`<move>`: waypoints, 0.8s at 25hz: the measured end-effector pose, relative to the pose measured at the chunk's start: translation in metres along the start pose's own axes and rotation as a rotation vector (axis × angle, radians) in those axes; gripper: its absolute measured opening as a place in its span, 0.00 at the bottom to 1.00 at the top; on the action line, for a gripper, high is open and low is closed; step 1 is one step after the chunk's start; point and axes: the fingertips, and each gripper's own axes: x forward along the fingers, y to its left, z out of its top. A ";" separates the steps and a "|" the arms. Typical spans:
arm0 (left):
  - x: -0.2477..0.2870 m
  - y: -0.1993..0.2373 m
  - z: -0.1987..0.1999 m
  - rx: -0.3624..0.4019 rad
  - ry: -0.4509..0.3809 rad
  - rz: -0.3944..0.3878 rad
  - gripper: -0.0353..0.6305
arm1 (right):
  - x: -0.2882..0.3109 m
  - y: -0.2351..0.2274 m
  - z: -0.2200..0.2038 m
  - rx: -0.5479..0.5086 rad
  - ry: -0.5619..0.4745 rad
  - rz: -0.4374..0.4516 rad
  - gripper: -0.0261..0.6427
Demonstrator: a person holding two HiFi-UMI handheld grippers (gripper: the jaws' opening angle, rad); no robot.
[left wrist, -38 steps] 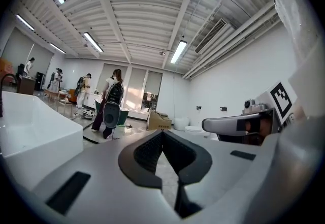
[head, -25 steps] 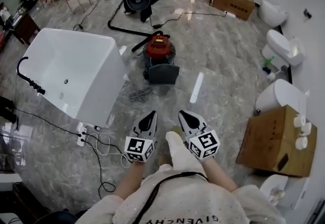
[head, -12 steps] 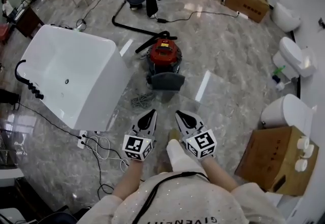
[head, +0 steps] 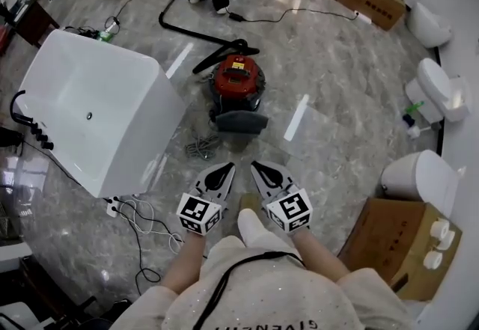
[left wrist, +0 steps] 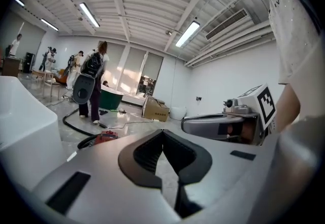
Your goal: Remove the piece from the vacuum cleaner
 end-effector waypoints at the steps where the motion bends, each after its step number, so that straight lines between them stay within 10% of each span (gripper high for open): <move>1: 0.005 0.001 -0.002 -0.007 0.007 -0.008 0.09 | 0.003 -0.003 -0.002 0.001 0.004 0.005 0.06; 20: 0.081 0.120 -0.026 -0.113 0.087 0.056 0.09 | 0.110 -0.077 -0.046 0.068 0.154 0.003 0.06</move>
